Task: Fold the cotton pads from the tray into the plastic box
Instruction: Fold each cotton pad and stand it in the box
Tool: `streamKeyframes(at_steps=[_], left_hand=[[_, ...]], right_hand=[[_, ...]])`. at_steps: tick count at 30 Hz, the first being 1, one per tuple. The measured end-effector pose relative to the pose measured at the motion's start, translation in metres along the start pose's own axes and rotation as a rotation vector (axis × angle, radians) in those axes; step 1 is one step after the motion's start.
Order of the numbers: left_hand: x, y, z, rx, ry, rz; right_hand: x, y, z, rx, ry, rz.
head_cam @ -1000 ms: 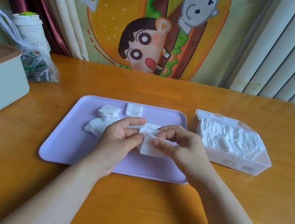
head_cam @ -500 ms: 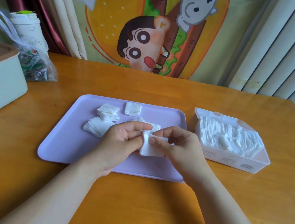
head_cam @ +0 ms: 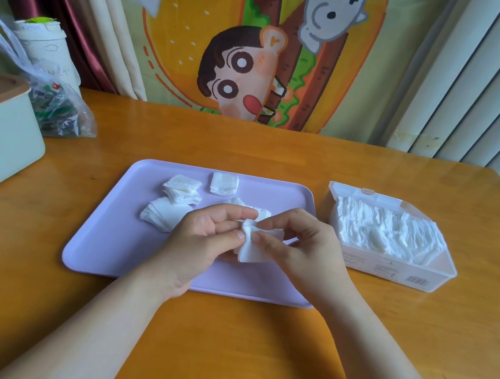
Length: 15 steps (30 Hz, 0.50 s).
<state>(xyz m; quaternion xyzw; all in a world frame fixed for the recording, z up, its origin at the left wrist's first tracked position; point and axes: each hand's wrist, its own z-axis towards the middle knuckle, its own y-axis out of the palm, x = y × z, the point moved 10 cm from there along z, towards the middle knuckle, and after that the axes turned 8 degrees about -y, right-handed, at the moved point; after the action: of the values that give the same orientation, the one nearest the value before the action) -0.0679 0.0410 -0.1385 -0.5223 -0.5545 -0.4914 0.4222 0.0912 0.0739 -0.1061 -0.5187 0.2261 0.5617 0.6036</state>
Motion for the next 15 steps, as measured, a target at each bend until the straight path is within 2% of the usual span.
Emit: streamKeyframes(at_steps=[8, 15], left_hand=[[-0.004, -0.011, 0.003, 0.09, -0.021, -0.051], [-0.004, -0.01, 0.003, 0.094, -0.034, -0.057]], right_hand=[[-0.003, 0.006, -0.001, -0.07, 0.0, 0.004], [0.01, 0.007, -0.003, -0.066, 0.156, 0.221]])
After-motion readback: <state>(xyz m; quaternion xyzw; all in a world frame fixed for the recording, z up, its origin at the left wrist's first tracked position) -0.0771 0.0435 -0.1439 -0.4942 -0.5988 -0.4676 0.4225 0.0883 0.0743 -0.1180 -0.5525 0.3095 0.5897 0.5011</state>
